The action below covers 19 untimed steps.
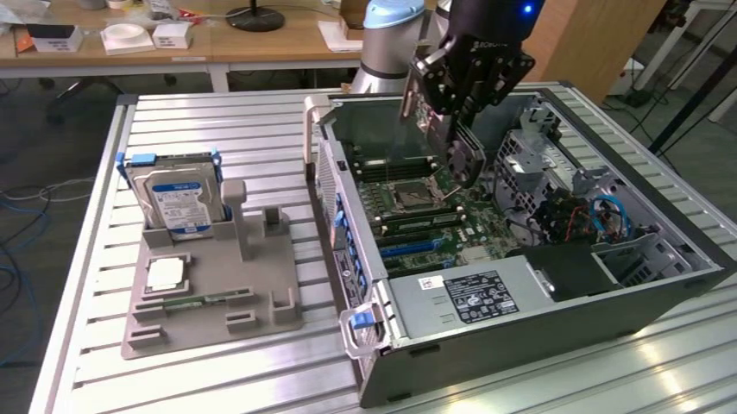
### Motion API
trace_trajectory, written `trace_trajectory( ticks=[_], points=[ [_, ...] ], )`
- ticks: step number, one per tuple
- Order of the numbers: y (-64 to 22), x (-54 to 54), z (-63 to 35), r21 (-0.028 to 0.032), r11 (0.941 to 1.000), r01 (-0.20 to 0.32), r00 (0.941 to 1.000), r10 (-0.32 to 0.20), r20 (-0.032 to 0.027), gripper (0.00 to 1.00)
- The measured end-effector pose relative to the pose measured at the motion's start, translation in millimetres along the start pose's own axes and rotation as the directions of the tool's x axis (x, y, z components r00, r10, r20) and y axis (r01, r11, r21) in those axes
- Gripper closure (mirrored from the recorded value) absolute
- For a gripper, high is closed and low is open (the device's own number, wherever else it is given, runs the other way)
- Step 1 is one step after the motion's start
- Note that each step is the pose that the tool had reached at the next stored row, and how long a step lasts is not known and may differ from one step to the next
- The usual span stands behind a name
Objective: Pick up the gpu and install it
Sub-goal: 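Insert the gpu into the slot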
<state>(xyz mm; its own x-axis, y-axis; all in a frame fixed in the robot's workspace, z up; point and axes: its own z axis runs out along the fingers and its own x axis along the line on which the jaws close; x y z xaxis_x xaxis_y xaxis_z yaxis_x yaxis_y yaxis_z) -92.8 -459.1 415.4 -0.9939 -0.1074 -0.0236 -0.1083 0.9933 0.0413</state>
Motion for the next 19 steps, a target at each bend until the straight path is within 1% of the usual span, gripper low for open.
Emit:
trace_trajectory(
  ticks=[8, 14, 19],
  points=[
    [-0.2, -1.7, 0.0, -0.0014, 0.9984, 0.056, 0.9984, -0.056, -0.0023, 0.74],
    [-1.2, -11.5, 0.3, -0.0027, 0.9961, 0.088, 0.9961, -0.088, -0.0035, 0.74],
    [-2.0, -18.3, 0.4, -0.0038, 0.9929, 0.119, 0.9929, -0.119, -0.0046, 0.74]
  ],
)
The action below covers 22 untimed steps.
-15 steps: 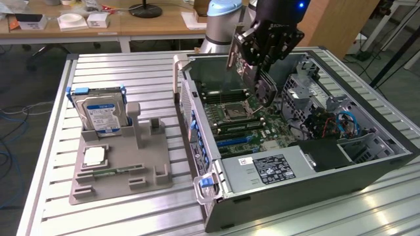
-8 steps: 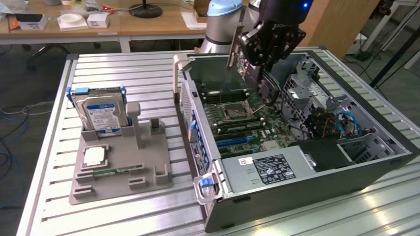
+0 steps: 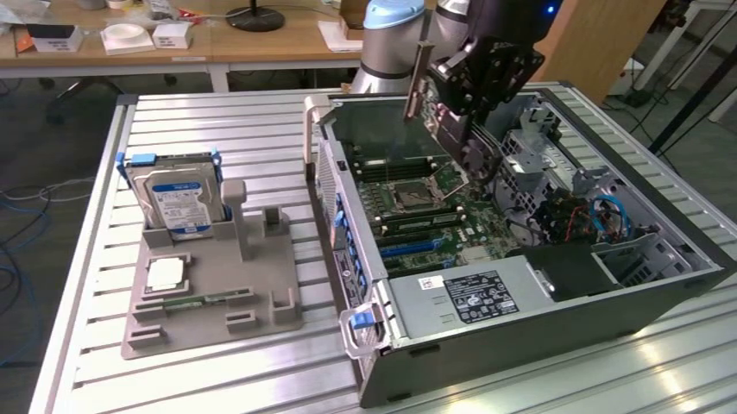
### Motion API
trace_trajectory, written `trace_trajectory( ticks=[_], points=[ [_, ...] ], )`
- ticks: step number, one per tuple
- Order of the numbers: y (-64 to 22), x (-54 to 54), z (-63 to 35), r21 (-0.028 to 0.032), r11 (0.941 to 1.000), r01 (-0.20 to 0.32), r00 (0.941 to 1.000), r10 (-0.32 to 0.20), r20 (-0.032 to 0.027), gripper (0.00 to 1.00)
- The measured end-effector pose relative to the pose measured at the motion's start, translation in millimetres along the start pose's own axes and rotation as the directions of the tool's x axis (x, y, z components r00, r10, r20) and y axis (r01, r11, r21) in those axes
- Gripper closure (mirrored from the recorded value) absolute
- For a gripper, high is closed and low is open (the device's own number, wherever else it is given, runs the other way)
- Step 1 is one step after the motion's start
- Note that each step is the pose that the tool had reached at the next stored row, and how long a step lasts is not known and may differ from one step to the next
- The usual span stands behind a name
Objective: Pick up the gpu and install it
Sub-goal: 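Insert the gpu into the slot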
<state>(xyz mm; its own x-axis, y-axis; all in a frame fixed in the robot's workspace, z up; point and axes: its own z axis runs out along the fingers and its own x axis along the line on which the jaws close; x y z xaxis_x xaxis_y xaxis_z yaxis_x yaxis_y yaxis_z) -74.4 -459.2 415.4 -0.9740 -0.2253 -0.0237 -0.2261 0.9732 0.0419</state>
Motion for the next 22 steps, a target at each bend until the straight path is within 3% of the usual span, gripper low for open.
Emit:
trace_trajectory(
  ticks=[12, 22],
  points=[
    [-1.3, -5.6, 0.1, -0.0025, 0.9952, 0.098, 0.9952, -0.098, -0.0040, 0.74],
    [-1.3, -5.7, 0.1, -0.0056, 0.9799, 0.199, 0.9799, -0.199, -0.0079, 0.74]
  ],
)
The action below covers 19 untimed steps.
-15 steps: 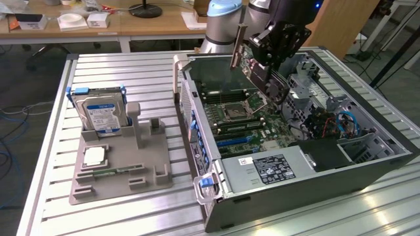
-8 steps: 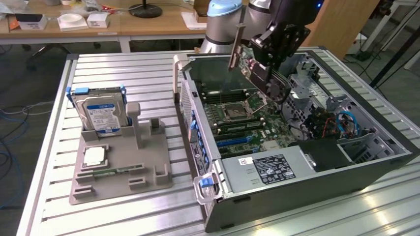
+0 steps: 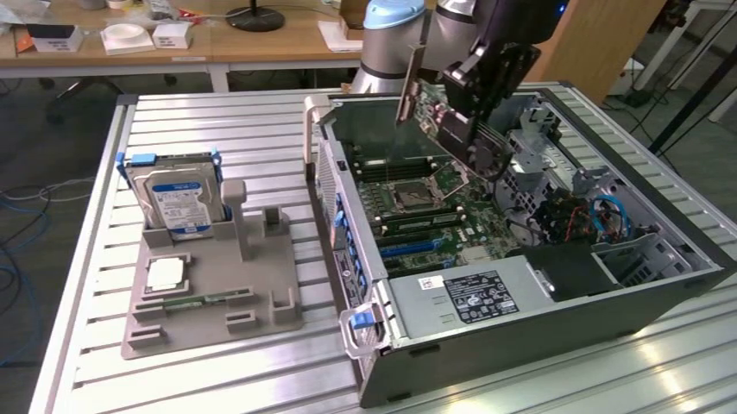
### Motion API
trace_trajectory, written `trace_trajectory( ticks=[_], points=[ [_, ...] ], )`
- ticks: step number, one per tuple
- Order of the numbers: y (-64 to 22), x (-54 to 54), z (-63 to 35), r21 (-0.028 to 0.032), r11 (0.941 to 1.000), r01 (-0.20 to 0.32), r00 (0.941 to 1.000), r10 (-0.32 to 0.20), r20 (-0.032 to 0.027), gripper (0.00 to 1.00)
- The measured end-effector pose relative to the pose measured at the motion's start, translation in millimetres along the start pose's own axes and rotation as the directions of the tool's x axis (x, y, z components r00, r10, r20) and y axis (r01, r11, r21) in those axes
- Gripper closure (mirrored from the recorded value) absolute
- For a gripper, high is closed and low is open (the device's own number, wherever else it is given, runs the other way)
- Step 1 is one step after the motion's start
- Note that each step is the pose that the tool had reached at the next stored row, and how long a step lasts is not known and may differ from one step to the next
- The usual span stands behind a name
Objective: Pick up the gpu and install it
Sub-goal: 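Insert the gpu into the slot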
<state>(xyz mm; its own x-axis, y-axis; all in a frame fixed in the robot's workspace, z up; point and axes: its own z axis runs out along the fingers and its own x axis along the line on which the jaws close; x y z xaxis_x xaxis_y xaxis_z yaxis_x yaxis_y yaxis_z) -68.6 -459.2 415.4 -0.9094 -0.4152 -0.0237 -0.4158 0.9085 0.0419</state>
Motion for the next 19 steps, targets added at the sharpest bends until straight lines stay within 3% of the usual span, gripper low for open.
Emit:
trace_trajectory(
  ticks=[10, 19],
  points=[
    [0.0, 0.0, 0.0, -0.0031, 0.9934, 0.115, 0.9934, -0.115, -0.0046, 0.74],
    [0.0, 0.0, 0.0, -0.0063, 0.9752, 0.221, 0.9752, -0.221, -0.0086, 0.74]
  ],
)
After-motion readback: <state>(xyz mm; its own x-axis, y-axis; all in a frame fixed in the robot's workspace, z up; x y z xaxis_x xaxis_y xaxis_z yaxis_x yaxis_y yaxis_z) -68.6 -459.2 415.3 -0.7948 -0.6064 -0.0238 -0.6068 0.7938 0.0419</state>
